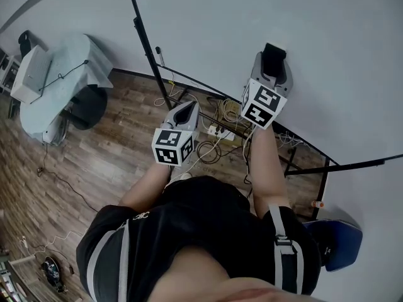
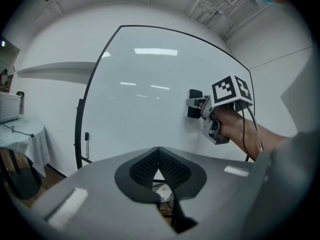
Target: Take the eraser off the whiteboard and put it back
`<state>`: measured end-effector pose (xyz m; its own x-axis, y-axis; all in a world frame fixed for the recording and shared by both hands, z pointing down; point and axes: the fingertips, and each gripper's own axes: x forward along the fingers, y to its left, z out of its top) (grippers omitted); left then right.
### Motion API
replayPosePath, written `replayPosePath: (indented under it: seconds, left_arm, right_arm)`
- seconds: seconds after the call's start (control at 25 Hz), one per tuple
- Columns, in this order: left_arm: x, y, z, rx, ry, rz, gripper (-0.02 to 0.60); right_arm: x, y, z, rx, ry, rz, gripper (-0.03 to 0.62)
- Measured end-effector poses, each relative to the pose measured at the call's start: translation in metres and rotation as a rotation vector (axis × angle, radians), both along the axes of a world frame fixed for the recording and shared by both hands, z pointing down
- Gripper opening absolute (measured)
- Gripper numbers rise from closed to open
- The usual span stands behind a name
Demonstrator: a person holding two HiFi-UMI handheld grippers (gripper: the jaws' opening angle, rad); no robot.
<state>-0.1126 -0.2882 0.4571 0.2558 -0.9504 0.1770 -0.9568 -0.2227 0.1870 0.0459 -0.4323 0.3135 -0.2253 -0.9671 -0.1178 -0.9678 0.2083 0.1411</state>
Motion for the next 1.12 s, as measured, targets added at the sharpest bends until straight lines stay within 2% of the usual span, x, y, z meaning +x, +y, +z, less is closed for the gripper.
replayPosePath:
  seconds: [0.2,0.52,1.12]
  left_arm:
    - [0.006,-0.004,0.003,0.002,0.000,0.014,0.011]
    - [0.036,-0.013,0.002,0.005,-0.001,0.091,0.009]
    - [0.112,-0.029,0.006,0.006,0.003,0.290,0.011]
  right_arm:
    - [0.006,0.018,-0.005,0.047,0.017,0.003,0.238]
    - [0.030,0.050,-0.011,0.118,-0.004,-0.047,0.238]
    - [0.155,0.107,0.021,0.099,-0.063,0.173,0.238]
